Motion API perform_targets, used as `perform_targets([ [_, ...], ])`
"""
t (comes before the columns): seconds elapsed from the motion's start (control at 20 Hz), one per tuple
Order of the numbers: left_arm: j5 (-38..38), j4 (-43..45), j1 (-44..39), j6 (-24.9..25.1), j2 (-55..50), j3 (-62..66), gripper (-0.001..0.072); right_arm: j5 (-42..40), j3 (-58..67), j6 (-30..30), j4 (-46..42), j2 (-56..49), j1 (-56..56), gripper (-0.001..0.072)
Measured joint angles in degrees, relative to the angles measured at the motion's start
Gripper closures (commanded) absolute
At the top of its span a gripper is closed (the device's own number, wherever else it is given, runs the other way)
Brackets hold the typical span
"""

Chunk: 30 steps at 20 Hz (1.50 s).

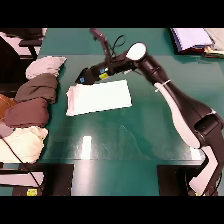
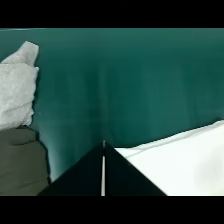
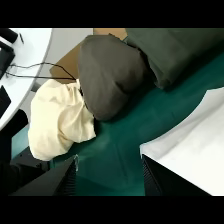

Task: Fold the shirts.

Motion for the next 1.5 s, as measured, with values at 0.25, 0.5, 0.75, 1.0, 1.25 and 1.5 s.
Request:
perform_targets([
  [0.25, -2.0, -0.4, 2.4, 0.2, 3.6, -0.6, 0.0683, 4.4, -9.0, -1.3, -0.6, 2.0, -7.6, 0.0356],
  [0.5, -3.1, -2.6, 2.8, 0.2, 4.1, -0.8, 0.0683, 8.4, -24.2, 2.2, -9.2, 8.3, -22.6, 0.0232],
  [0.75, -2.3, -6.0, 2.8, 0.2, 4.2, -3.5, 0.0683, 8.5, -32.9, 4.6, -10.4, 9.1, -31.6, 0.0214],
  [1.0, -1.2, -7.8, 2.8, 1.3, 4.2, -5.5, 0.0683, 5.3, -34.2, 5.2, -5.5, 4.7, -29.4, 0.0214],
  [1.25, -0.9, -8.6, 2.8, 1.5, 4.2, -5.9, 0.0683, 3.0, -25.9, 6.4, -2.4, -2.9, -21.8, 0.0393],
  [1.5, -0.8, -9.9, 1.1, 2.0, 4.2, -5.9, 0.0685, 4.0, -15.4, 7.4, -3.3, -9.3, -16.8, 0.0699],
])
